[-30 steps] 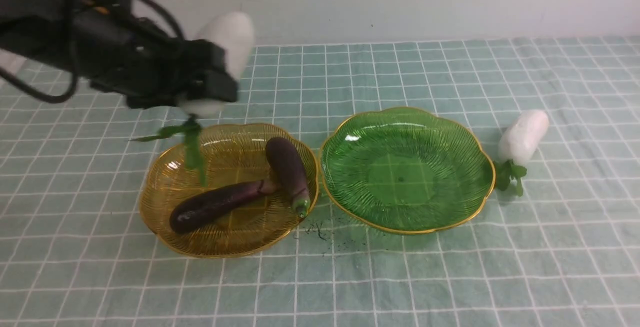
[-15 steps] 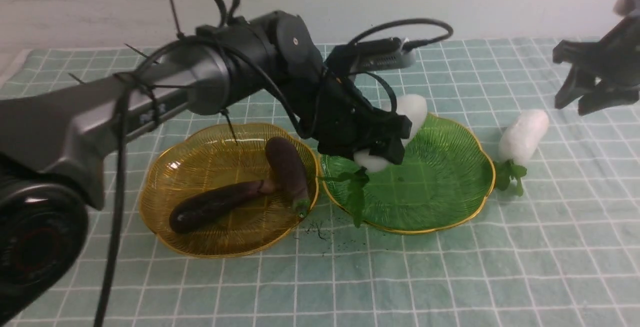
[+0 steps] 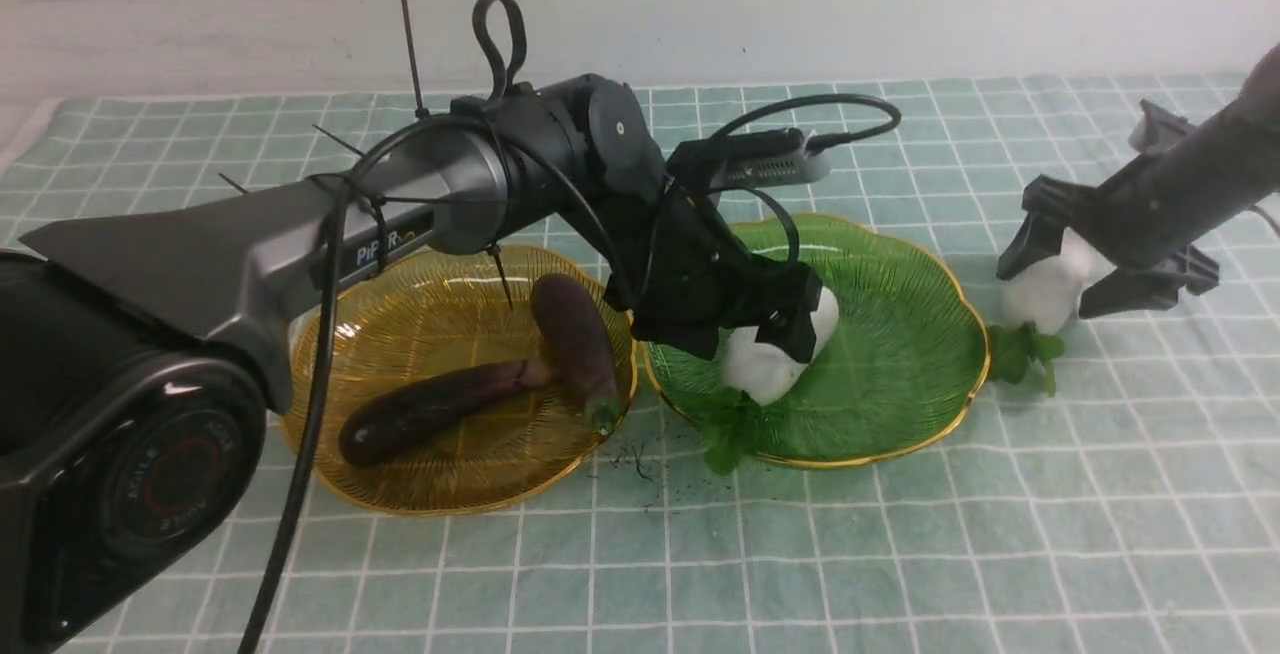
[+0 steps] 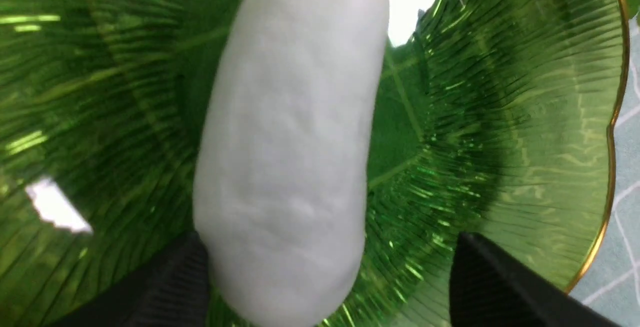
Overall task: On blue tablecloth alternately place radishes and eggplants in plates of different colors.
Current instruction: 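Place the white radish on the plate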
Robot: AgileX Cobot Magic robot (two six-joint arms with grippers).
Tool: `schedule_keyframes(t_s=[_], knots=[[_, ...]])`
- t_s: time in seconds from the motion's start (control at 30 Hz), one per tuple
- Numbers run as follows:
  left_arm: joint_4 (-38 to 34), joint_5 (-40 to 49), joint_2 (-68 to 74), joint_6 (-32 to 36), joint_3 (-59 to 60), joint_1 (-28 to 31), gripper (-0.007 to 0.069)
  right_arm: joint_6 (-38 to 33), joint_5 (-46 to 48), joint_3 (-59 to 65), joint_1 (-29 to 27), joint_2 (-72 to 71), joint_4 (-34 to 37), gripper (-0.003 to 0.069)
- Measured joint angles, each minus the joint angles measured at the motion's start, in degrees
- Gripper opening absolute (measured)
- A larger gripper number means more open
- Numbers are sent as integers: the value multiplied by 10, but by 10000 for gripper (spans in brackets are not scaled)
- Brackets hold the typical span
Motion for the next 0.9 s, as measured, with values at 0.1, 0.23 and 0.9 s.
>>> schedule_keyframes(t_s=[0.1,0.23,0.9], knots=[[21,55,-32,-16,0,18,335,0,-1,0,-3,-6,-19,474],[89,120,-114,-18,0,47,41,3,30,2,-31,-70,-45,475],[246,201,-434,-38,103,65,-8,-26,142,0,121,-151,3,475]])
